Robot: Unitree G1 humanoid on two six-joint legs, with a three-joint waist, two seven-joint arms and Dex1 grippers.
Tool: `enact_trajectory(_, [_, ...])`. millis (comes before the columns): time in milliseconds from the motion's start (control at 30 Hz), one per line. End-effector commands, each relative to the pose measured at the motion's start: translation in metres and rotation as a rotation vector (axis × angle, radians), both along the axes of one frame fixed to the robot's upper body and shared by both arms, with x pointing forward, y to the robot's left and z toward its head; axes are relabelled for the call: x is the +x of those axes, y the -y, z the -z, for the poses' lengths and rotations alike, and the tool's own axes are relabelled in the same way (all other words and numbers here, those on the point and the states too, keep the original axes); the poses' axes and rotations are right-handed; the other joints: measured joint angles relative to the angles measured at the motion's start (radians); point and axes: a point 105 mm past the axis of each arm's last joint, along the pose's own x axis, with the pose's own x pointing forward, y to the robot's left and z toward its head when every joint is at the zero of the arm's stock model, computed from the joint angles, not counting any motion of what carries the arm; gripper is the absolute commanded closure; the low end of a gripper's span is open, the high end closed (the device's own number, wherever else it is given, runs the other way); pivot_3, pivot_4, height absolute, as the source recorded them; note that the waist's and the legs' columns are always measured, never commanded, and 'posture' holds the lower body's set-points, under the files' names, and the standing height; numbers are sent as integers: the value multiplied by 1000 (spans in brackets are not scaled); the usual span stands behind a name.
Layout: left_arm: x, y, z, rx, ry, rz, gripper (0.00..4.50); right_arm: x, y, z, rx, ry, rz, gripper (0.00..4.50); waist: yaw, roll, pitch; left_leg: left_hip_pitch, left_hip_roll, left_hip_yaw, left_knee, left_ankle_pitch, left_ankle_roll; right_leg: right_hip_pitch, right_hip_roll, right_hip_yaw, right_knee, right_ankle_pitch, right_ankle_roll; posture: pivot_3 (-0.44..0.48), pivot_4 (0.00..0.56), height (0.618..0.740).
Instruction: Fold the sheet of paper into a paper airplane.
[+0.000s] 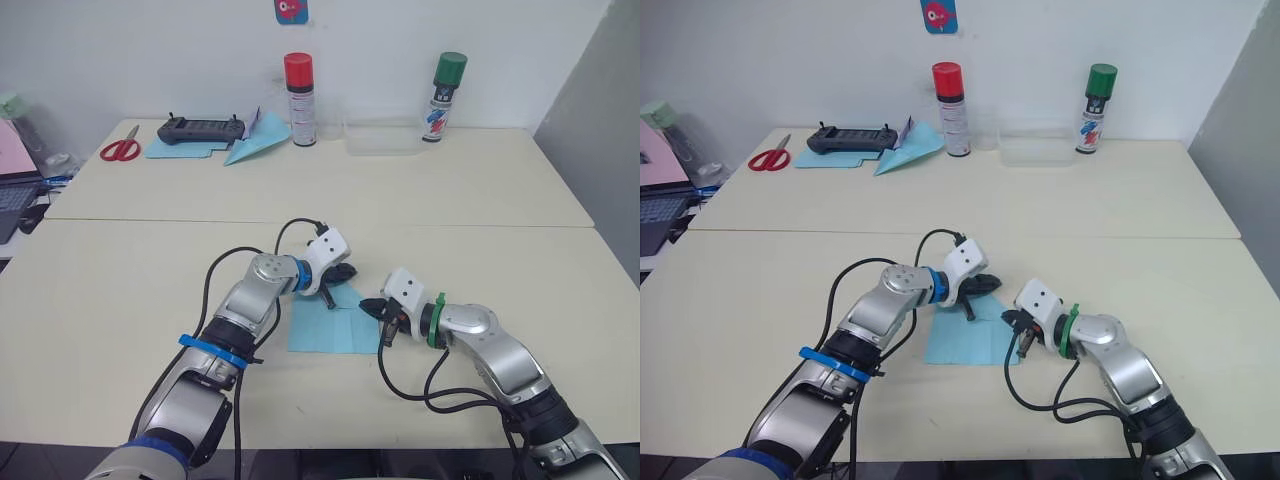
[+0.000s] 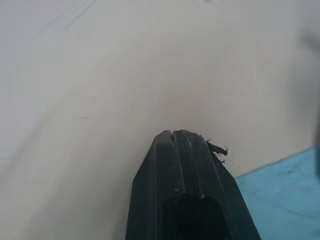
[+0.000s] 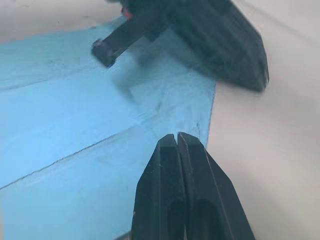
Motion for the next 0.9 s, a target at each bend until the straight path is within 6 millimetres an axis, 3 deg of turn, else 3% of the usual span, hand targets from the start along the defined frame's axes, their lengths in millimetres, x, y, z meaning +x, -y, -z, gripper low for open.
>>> enact_trajectory(33, [8,-35,20,85,-31,-135,4500,-1,8,15,-41,-48,27,4445,0,0,0,0,0,0,0,0,0,0,0,0,0,0,0,0,150,740])
enact_trajectory(367, [21,-42,1,103,119,-185,4500,1,9,15,-46,-45,29,4445,-2,0,0,0,0,0,0,0,0,0,0,0,0,0,0,0,150,740])
enact_trajectory(467, [7,-7,-41,-155,179,-48,4500,1,9,15,-45,-44,27,4445,-2,0,0,0,0,0,0,0,0,0,0,0,0,0,0,0,150,740])
enact_trajectory(500, [-2,1,-45,-203,142,-5,4500,1,8,15,-45,-44,26,4445,-1,0,0,-1,0,0,0,0,0,-1,0,0,0,0,0,0,150,740])
enact_trajectory(633, [-24,5,-24,-123,51,85,4500,1,7,15,-46,-43,22,4445,2,0,0,-5,0,0,-1,0,0,-4,0,-1,-1,0,0,0,150,740])
enact_trajectory(767, [-31,-3,-2,-26,-13,68,4500,2,6,13,-44,-35,19,4445,2,0,0,-4,0,0,-1,0,0,-4,0,-1,-1,0,0,0,150,740])
enact_trajectory(900, [-34,-7,8,4,-58,60,4500,4,4,6,-25,-16,16,4445,2,-1,0,-4,0,0,-1,0,0,-4,0,0,-1,0,0,0,150,740])
